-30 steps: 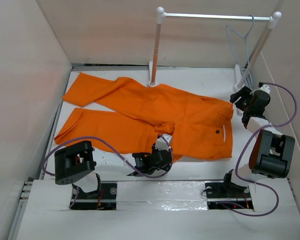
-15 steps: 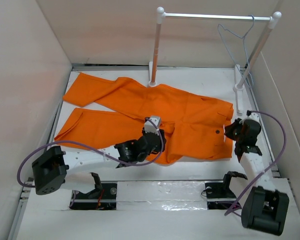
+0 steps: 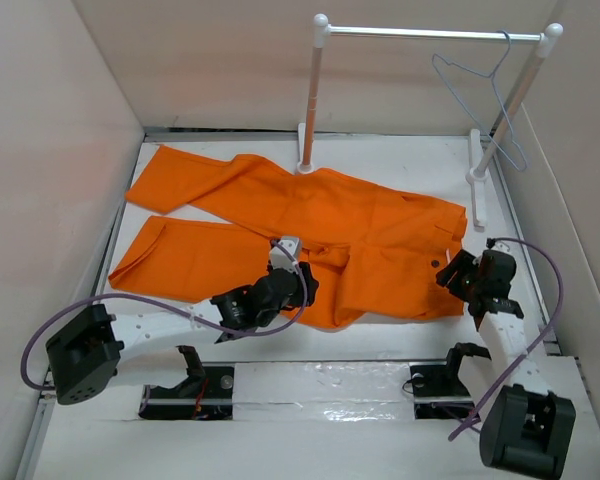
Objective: Place the trousers on the hanger
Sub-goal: Flatten out the trousers at the center of the board.
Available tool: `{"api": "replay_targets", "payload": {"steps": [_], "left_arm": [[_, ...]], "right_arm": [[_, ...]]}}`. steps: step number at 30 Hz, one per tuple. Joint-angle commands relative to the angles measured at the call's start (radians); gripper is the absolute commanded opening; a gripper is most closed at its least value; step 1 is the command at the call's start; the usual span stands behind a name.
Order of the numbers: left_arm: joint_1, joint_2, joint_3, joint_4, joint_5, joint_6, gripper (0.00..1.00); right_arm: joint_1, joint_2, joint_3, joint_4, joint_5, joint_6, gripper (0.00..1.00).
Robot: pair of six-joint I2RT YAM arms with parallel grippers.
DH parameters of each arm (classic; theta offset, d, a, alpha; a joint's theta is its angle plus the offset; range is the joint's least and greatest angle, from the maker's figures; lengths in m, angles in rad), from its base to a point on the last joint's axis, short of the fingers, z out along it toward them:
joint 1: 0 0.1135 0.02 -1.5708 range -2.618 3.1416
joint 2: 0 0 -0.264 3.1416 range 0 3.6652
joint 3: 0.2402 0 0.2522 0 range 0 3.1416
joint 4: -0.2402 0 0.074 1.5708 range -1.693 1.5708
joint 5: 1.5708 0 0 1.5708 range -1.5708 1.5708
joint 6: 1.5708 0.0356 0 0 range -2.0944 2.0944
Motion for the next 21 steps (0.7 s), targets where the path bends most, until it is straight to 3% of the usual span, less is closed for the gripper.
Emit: {"api": "replay_targets", "payload": {"steps": [1,6,11,17,21], "left_arm": [[0.005,-0.062,-0.025,0.082,0.03,-0.004,0.4],[0.005,-0.109,-0.024,0.084,0.088,0.022,0.4],[0.005,-0.106,-0.03,0.096,0.089,0.024,0.4],[0.005,-0.056,-0.041,0.142,0.082,0.009,0.4],[0.005,-0.011,-0.032,0.156,0.078,-0.005,0.4]], "right_arm": [[-0.011,0.094,0.038,0.03,0.03,0.001,0.61],[-0.011,0.313,0.091,0.249,-0.122,0.014,0.6],[-0.011,0.621,0.253,0.323,-0.2,-0.022,0.59],[0.015,0.732,0.37,0.447,-0.237,0.037,0.56],[0.048,0.732,0.482,0.381,-0.237,0.024,0.56]]}}
